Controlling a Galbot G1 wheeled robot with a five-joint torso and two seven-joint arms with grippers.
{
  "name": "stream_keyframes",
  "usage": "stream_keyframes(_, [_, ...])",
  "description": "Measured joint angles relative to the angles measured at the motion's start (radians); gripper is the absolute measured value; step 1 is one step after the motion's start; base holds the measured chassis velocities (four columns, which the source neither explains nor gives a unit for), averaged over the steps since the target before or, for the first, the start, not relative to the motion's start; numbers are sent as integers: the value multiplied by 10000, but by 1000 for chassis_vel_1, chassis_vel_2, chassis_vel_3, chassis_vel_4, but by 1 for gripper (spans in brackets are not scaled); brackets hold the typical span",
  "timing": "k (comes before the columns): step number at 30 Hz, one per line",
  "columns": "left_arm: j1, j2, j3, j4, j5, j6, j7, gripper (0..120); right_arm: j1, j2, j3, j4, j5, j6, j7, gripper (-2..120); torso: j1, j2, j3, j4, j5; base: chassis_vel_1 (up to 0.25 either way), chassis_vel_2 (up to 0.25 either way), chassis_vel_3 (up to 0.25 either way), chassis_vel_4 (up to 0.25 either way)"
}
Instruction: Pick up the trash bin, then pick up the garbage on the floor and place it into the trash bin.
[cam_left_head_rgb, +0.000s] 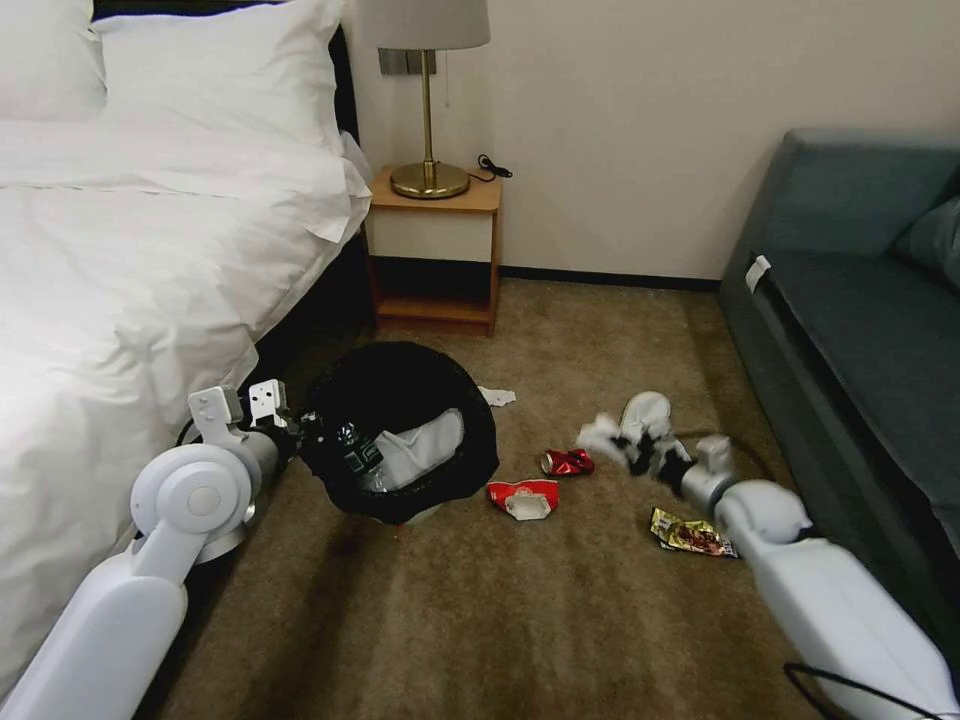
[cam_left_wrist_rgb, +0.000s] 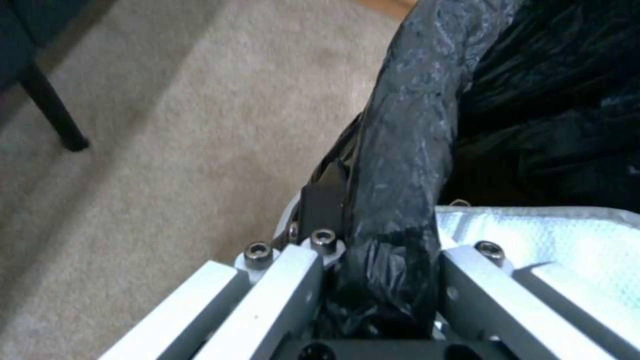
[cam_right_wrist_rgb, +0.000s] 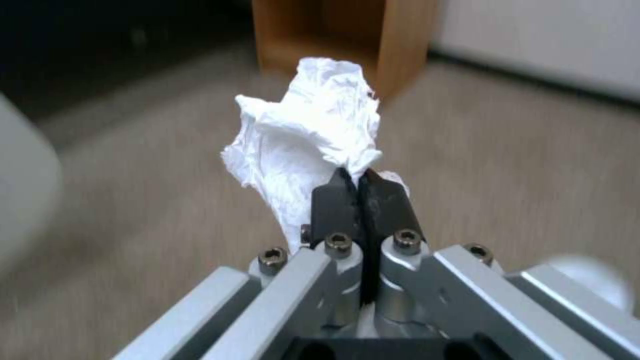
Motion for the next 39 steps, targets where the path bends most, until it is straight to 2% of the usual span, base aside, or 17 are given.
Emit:
stream_keyframes(7, [-154, 148, 554, 186, -312, 0, 62, 3, 946, -148, -337, 1528, 584, -593, 252, 0, 0, 0, 0, 3, -3, 0, 0, 0, 0])
stream_keyframes(9, [-289, 152, 914, 260, -432, 0, 26, 3, 1493, -115, -704, 2228, 715, -1002, 185, 0, 0, 1, 1, 2, -3, 0, 0, 0, 0])
stream_keyframes(10, [-289, 152, 914, 260, -432, 0, 26, 3, 1493, -115, -704, 2228, 715, -1002, 185, 0, 0, 1, 1, 2, -3, 0, 0, 0, 0])
stream_keyframes(11, [-398, 151, 1174, 313, -476, 0, 5, 3, 1755, -99, -971, 2628, 720, -1230, 78, 0, 0, 1, 0, 2, -4, 0, 0, 0, 0])
stream_keyframes(15, [-513, 131, 1418, 378, -504, 0, -9, 3, 1962, -127, -1457, 3170, 748, -1532, 23, 0, 0, 1, 1, 3, -2, 0, 0, 0, 0])
stream_keyframes(20, [-841, -55, 1914, 560, -453, 0, -18, 3, 1976, -389, -2727, 4261, 939, -1915, 25, 0, 0, 1, 0, 1, -3, 0, 0, 0, 0])
stream_keyframes(27, [-1075, -303, 2208, 652, -261, 0, -22, 3, 1937, -559, -3848, 4786, 867, -2007, 31, 0, 0, 1, 1, 1, -1, 0, 0, 0, 0])
stream_keyframes(32, [-1117, -352, 2252, 640, -236, 0, -21, 3, 1975, -519, -4177, 4781, 505, -2167, 48, 1, 0, 0, 0, 1, -2, 0, 0, 0, 0])
stream_keyframes(34, [-1126, -353, 2247, 611, -233, 0, -14, 3, 1999, -411, -4328, 4635, 343, -2222, 198, 13, 0, 1, 1, 1, -2, 0, 0, 0, 0])
stream_keyframes(35, [-1126, -353, 2247, 611, -233, 0, -14, 3, 1999, -411, -4328, 4635, 343, -2222, 198, 13, 0, 1, 1, 1, -2, 0, 0, 0, 0])
stream_keyframes(38, [-1127, -340, 2181, 591, -232, 0, 4, 3, 2047, -285, -4510, 4459, 213, -2261, 324, 26, 0, 1, 1, 1, -1, 0, 0, 0, 0])
stream_keyframes(39, [-1127, -340, 2181, 591, -232, 0, 4, 3, 2047, -285, -4510, 4459, 213, -2261, 324, 26, 0, 1, 1, 1, -1, 0, 0, 0, 0])
